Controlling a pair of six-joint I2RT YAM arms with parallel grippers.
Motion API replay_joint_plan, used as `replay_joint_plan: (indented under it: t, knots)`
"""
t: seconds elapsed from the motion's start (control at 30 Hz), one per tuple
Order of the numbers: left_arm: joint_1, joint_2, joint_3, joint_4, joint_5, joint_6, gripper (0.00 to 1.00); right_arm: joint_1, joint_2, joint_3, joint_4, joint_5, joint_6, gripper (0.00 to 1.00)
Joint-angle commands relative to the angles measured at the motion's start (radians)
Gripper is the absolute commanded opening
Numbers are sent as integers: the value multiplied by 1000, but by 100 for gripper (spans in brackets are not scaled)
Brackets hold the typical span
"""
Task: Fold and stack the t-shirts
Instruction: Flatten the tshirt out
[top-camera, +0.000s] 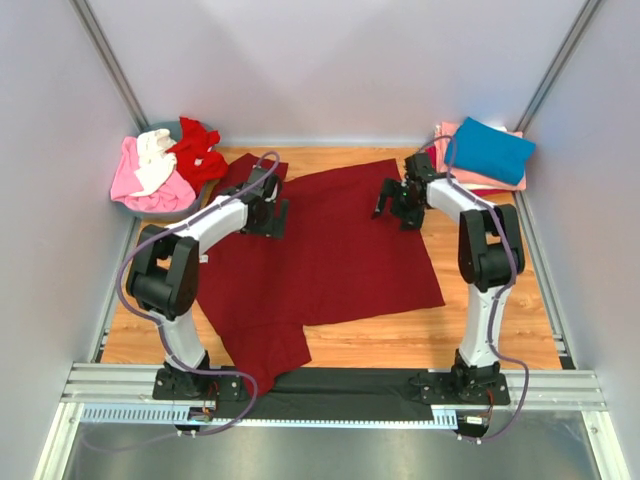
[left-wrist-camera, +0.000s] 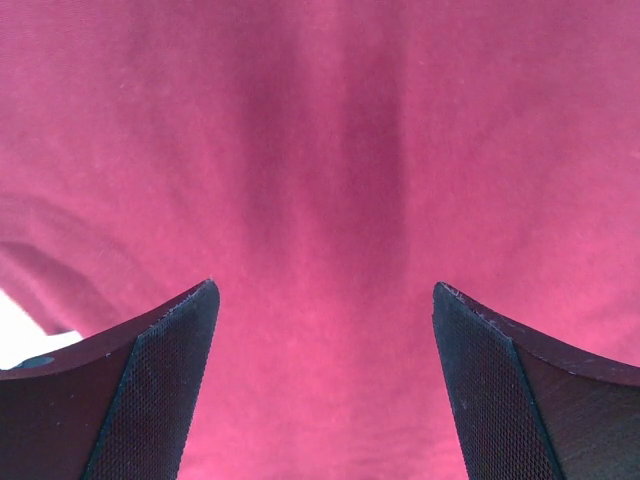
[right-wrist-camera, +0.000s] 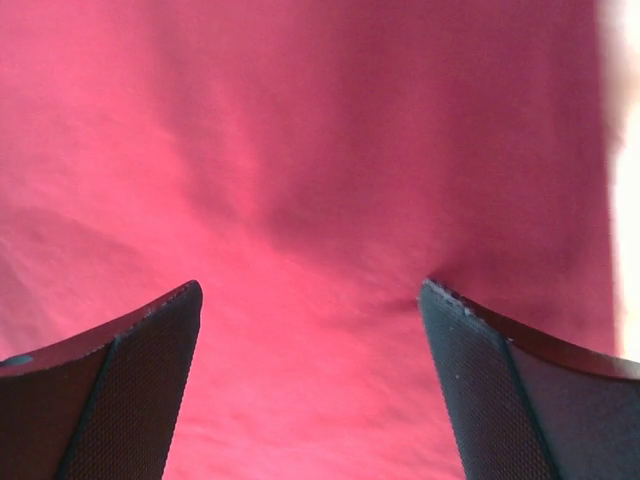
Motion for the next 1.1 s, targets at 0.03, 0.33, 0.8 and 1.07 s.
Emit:
replay_joint_plan:
  t: [0.03,0.33,0.8,1.07]
  knots:
    - [10,102,74,36,39,0,93,-75,-77,-234,63,86,120,92]
    - [-18,244,186,0,115,-7,90,-151,-197,-449,192,29,193,90]
    - [-34,304,492,-185,137,39,89,-193,-307,-478,129,176,222,96]
    - [-136,-130,150,-262,-26,-99,88,-194,-370,-491,132,245,188,97]
